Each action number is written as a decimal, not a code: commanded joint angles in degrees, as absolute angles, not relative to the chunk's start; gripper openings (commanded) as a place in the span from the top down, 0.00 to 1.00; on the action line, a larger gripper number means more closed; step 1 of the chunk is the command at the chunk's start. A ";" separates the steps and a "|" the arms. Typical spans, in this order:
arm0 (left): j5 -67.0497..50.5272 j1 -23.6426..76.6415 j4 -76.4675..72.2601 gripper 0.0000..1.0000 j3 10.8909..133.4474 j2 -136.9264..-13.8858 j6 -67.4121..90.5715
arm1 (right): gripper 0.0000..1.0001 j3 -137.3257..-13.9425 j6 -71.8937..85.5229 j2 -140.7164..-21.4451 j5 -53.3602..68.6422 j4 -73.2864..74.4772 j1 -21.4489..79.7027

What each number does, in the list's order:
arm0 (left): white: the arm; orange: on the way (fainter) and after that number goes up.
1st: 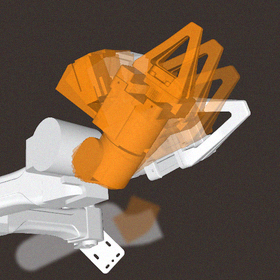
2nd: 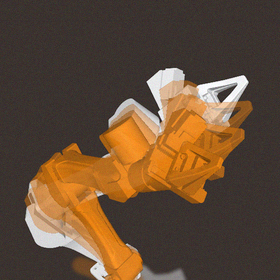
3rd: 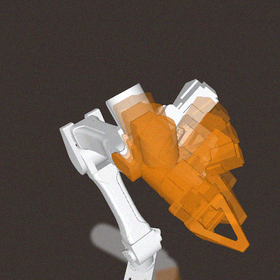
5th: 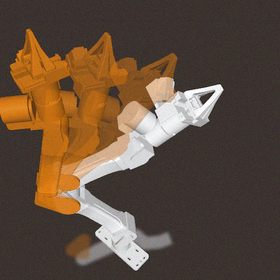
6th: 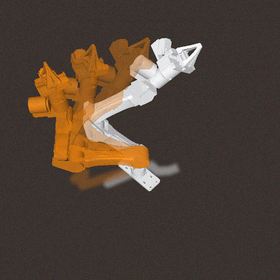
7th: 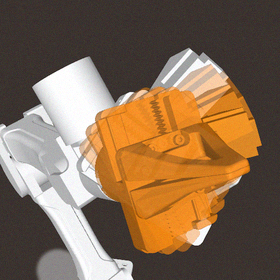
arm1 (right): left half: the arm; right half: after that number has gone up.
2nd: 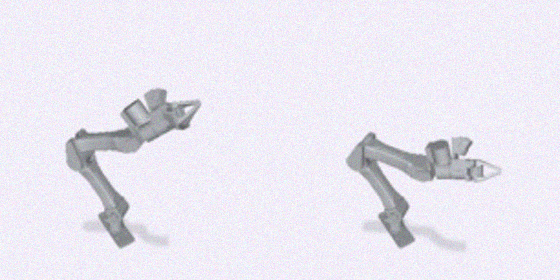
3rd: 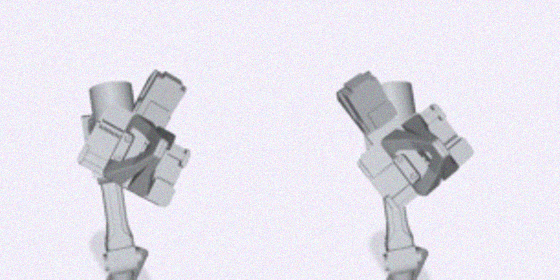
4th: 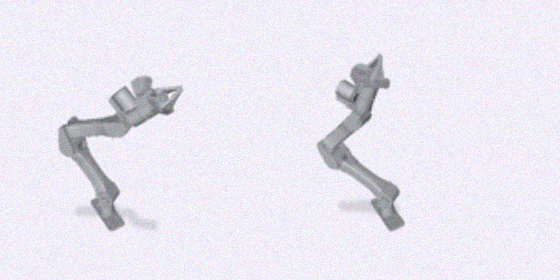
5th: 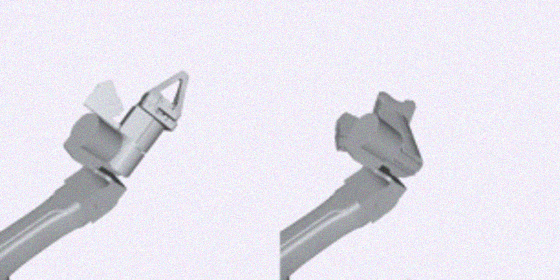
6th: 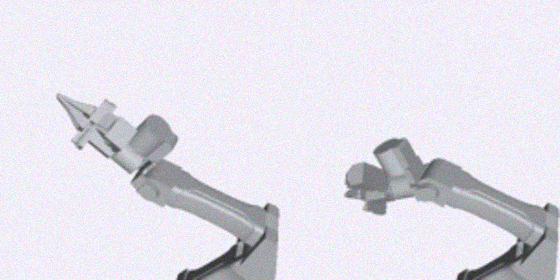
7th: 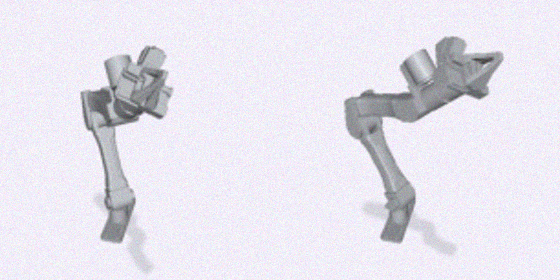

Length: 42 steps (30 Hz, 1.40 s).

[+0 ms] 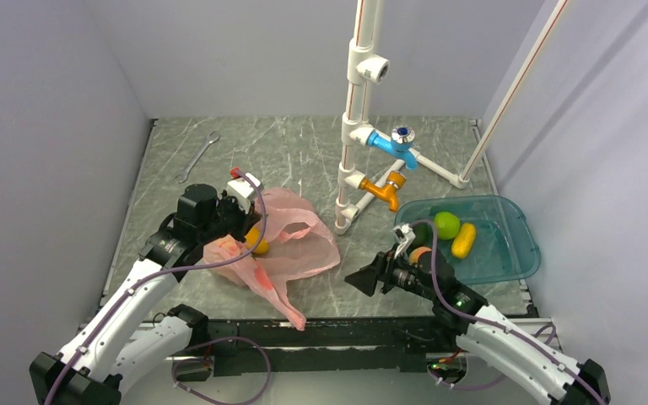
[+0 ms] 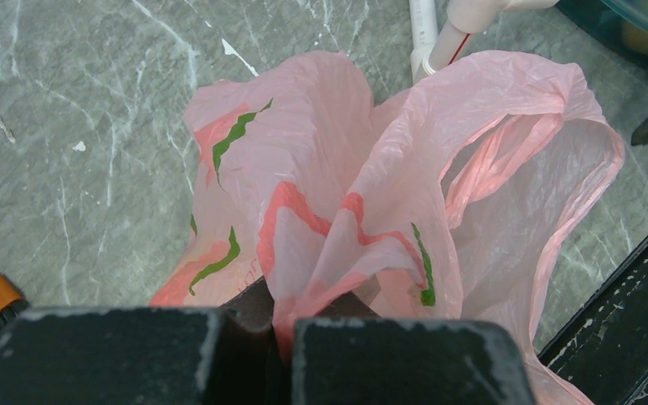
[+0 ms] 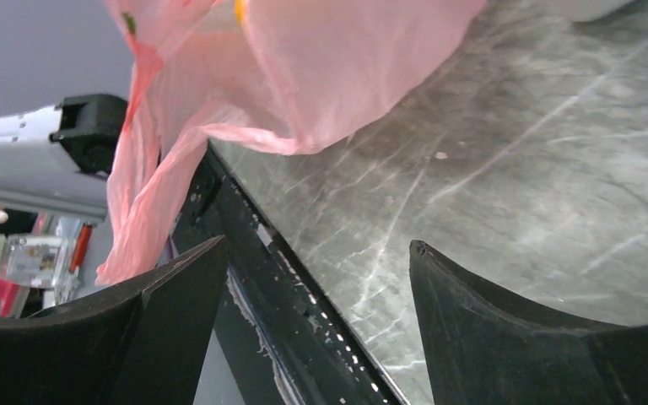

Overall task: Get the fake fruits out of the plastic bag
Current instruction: Take out the fake fruit from the plastic bag.

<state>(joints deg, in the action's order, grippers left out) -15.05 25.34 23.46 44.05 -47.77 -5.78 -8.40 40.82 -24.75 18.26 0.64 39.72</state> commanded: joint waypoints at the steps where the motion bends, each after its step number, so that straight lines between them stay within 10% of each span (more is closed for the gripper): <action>1: -15.58 25.56 22.54 1.00 46.50 -47.48 -5.63 | 0.24 -8.73 38.80 -24.70 5.65 -8.39 48.00; 12: -22.70 25.66 19.07 1.00 44.40 -43.28 -6.82 | 0.39 -26.07 18.71 -52.19 -25.95 -18.32 83.75; 22: -26.31 25.85 17.19 1.00 42.95 -40.71 -7.32 | 0.62 -44.16 14.45 -82.43 -41.08 -24.09 84.87; 30: -25.66 26.70 18.46 1.00 43.62 -43.01 -7.54 | 0.51 -51.51 10.98 -97.50 -40.74 -30.04 81.11; 42: -26.34 27.40 19.31 1.00 44.37 -45.88 -7.49 | 0.07 -58.03 13.14 -107.49 -37.65 -30.88 72.41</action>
<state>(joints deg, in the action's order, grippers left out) -23.86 26.76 19.44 42.35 -45.36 -6.87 -54.61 13.04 -105.41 -38.68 -27.09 74.24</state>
